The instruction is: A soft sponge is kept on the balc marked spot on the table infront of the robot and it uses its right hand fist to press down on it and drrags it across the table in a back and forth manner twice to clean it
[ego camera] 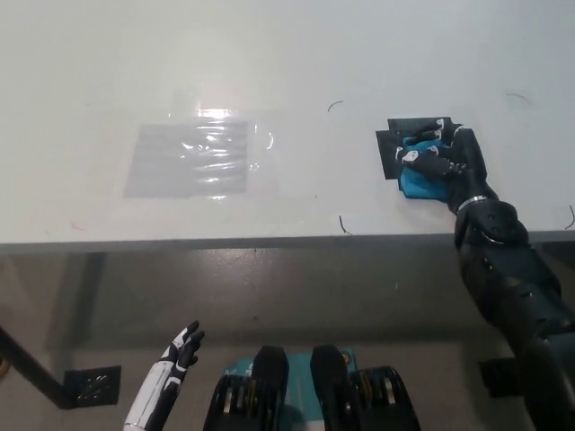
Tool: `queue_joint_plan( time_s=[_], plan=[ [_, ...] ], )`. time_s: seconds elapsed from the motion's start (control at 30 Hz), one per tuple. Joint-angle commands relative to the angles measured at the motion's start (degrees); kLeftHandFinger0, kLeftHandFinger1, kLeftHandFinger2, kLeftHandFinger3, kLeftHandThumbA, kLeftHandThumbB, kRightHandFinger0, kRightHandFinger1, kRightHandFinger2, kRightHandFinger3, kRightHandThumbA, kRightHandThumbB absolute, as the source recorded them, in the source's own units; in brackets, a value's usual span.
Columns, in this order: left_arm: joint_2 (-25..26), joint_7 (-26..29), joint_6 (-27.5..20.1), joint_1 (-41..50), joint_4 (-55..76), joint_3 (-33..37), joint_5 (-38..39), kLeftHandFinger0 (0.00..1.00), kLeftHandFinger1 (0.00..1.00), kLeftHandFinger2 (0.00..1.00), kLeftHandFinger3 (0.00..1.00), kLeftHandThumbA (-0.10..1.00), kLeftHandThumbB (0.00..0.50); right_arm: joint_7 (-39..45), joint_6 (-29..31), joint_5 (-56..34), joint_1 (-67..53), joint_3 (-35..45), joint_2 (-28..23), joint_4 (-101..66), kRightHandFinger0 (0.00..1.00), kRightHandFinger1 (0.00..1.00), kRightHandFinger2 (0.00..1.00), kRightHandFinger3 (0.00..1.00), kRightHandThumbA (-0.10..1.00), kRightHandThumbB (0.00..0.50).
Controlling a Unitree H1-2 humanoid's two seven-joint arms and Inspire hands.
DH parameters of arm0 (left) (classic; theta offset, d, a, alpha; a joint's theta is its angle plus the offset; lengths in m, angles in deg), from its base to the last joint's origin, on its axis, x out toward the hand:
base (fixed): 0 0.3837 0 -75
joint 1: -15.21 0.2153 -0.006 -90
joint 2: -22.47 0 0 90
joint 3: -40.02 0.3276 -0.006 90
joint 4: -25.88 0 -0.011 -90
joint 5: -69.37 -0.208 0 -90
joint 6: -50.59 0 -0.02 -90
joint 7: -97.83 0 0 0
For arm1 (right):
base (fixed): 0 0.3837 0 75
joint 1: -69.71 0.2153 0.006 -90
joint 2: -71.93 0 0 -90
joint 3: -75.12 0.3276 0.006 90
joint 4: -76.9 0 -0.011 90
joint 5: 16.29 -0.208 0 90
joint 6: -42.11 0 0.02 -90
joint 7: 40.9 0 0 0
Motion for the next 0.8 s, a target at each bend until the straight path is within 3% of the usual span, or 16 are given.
queue_joint_plan(
  time_s=[0.0, 0.03, 0.07, 0.1, 0.27, 0.4, 0.43, 0.67, 0.77],
  plan=[
    [0.9, -0.6, -1.2, -0.9, 0.9, -0.1, 0.3, 1.00, 1.00, 1.00, 1.00, 1.00, 0.109, 9.2, -3.1, -4.5, 0.4, 2.4, -3.0, -10.6, 0.52, 0.57, 0.77, 0.88, 1.00, 0.235],
    [0.9, -0.5, -0.8, -0.8, 1.1, -0.1, 0.1, 1.00, 1.00, 1.00, 1.00, 1.00, 0.107, 11.5, -7.0, -7.0, -1.4, 2.7, -2.7, -20.1, 0.79, 0.84, 1.00, 1.00, 1.00, 0.252],
    [0.9, -0.5, -0.7, -0.7, 1.1, 0.0, -0.1, 1.00, 1.00, 1.00, 1.00, 1.00, 0.106, 13.1, -12.4, -10.2, -3.8, 2.7, -2.3, -32.9, 0.95, 0.99, 1.00, 1.00, 1.00, 0.257],
    [0.9, -0.4, -0.7, -0.7, 1.1, 0.0, -0.2, 1.00, 1.00, 1.00, 1.00, 1.00, 0.106, 14.0, -14.9, -12.0, -4.7, 2.5, -2.6, -39.8, 1.00, 1.00, 1.00, 1.00, 1.00, 0.274],
    [0.9, -0.4, -1.1, -0.7, 0.5, 0.2, -0.3, 1.00, 1.00, 1.00, 1.00, 1.00, 0.115, 10.8, -23.9, -19.8, -4.6, 1.6, -4.5, -70.7, 1.00, 1.00, 1.00, 1.00, 1.00, 0.358],
    [0.9, -0.4, -0.7, -0.5, 1.1, 0.1, -0.3, 1.00, 1.00, 1.00, 1.00, 1.00, 0.101, 8.8, -27.7, -26.4, -3.8, 1.6, -6.7, -85.0, 1.00, 1.00, 1.00, 1.00, 1.00, 0.347],
    [1.0, -0.6, -0.6, -0.6, 1.0, 0.1, -0.2, 1.00, 1.00, 1.00, 1.00, 1.00, 0.090, 6.3, -29.3, -29.5, -3.6, 2.0, -7.5, -91.0, 1.00, 1.00, 1.00, 1.00, 1.00, 0.366],
    [0.9, -0.9, -0.2, -0.3, 1.2, 0.3, 0.0, 1.00, 1.00, 1.00, 1.00, 1.00, 0.080, 1.6, -28.8, -39.4, -6.7, 2.9, -13.8, -109.2, 1.00, 1.00, 1.00, 1.00, 1.00, 0.354],
    [1.3, -0.9, -1.0, -0.6, 0.3, 0.5, -0.7, 1.00, 1.00, 1.00, 1.00, 1.00, 0.096, -2.6, -26.1, -43.6, -14.4, 2.4, -16.4, -119.5, 1.00, 1.00, 1.00, 1.00, 1.00, 0.356]
  ],
)
